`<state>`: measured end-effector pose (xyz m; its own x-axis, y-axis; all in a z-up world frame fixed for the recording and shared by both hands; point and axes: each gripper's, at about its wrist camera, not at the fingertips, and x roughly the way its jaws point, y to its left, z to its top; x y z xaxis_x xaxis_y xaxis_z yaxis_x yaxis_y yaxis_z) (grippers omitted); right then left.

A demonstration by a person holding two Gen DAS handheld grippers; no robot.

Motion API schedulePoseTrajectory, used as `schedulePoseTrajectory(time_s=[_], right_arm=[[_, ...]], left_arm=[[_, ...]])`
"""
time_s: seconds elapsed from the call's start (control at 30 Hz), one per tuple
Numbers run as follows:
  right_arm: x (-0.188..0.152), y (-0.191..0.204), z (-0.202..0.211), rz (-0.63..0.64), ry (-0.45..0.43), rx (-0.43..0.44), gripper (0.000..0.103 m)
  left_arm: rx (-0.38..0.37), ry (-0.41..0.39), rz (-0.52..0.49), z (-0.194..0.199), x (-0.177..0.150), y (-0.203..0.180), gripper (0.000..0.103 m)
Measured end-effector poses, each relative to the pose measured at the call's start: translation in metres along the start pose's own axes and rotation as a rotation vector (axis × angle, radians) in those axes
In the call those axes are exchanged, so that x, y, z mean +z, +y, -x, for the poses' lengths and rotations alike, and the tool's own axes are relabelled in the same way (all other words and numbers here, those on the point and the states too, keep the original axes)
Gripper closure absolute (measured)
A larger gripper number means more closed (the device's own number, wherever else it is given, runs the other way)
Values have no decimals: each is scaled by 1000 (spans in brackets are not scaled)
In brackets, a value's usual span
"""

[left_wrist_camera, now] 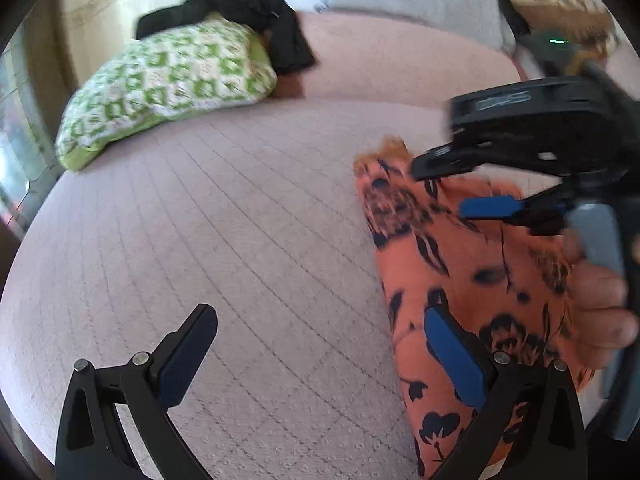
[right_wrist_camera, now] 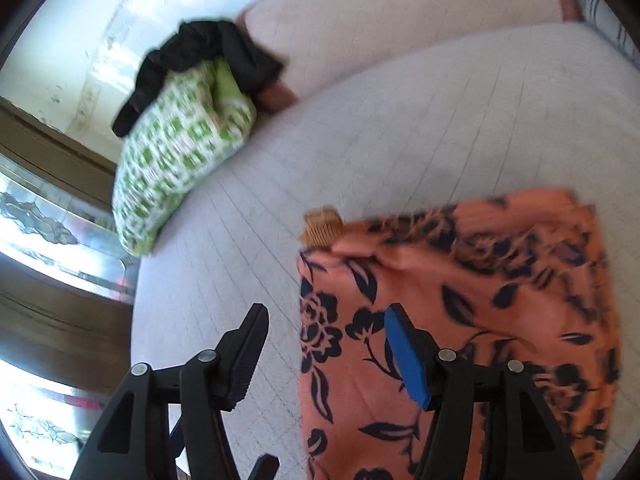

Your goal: Fold small clothes

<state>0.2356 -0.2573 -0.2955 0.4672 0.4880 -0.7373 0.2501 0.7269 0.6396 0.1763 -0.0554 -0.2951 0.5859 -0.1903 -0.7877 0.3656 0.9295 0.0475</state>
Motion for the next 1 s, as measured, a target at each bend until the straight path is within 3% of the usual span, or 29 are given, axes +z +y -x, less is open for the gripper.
schedulePoseTrajectory(time_s=[0.07, 0.2, 0.43, 0.73, 0.87, 1.0], right_arm=[[-4, -11, -16, -32, 27, 4, 39], [-7, -17, 2, -33, -4, 76, 39], [-6, -62, 88, -22, -169, 158, 38], [-43, -162, 162, -146, -333, 177, 30], [-60, -189, 150, -201, -319, 190, 29], [-58, -187, 142, -172, -274, 219, 28]], left_arm=[[3, 42, -44, -10, -4, -11, 0], [7, 0, -25, -4, 0, -12, 0], [-6, -75, 80, 3, 9, -3, 0], [32, -86, 8, 2, 5, -15, 0], [40, -93, -8, 5, 3, -22, 0], [72, -111, -73, 6, -2, -36, 0]])
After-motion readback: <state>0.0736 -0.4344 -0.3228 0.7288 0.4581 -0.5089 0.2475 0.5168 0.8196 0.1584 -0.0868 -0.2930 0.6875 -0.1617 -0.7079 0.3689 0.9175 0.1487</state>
